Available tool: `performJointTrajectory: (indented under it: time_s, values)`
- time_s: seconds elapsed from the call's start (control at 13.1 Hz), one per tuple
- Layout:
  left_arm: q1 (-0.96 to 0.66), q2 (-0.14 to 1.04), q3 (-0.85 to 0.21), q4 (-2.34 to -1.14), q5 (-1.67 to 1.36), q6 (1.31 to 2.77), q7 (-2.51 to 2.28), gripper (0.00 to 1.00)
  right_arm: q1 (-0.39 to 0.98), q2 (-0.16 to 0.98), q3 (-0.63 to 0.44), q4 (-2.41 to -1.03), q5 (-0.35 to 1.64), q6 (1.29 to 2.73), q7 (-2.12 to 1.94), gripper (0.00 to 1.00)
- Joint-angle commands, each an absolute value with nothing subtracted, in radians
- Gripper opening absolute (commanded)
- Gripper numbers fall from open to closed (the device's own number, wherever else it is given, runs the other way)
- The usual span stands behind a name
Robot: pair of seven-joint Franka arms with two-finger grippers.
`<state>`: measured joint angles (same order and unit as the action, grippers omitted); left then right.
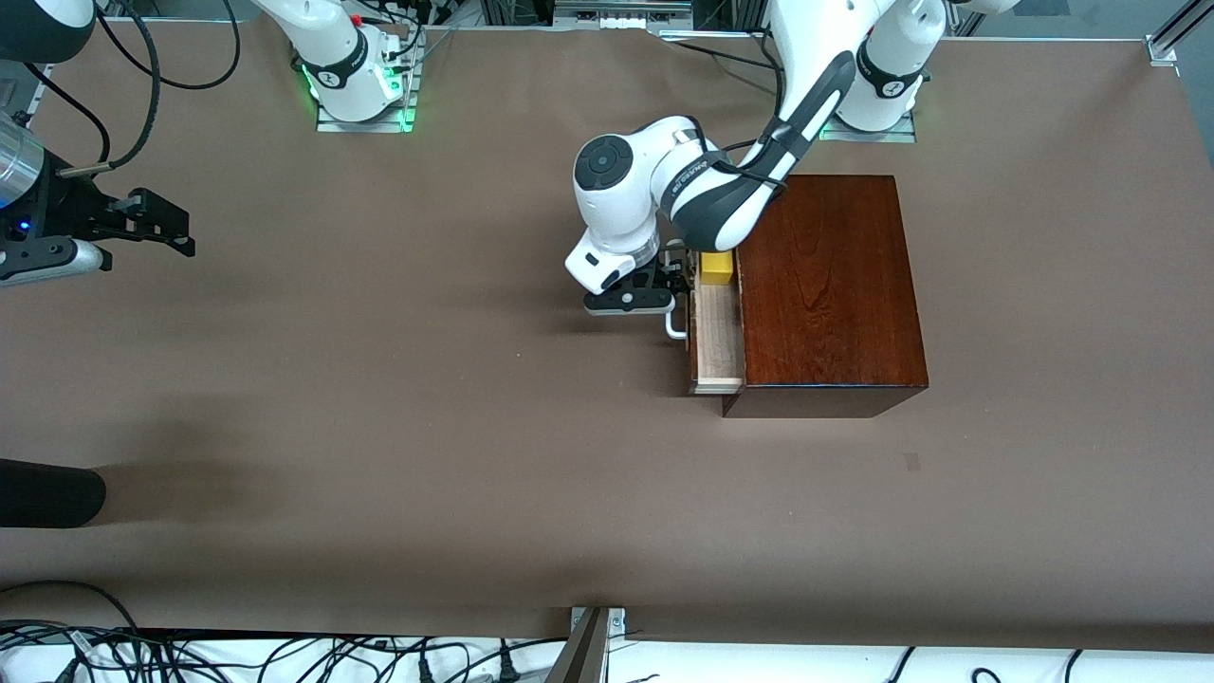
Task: Open drawer, take yellow block, close drawer
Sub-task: 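Pull the drawer open by its handle with the left gripper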
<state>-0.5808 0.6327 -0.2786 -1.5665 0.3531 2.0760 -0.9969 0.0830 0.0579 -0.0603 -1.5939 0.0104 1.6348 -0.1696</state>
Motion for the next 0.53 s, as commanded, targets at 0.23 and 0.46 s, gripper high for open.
performJointTrajectory:
  time_s: [0.23,0.46]
  values:
    - [-0.611,0.698,-0.298,-1.456,0.308,2.111,-1.039,1.00,0.080,0.060,-0.058,-1.578,0.018,1.620,-0.170,1.00]
    - [-0.617,0.696,-0.298,-1.390,0.311,1.990,-1.023,1.00,0.080,0.060,-0.058,-1.578,0.018,1.620,-0.169,1.00]
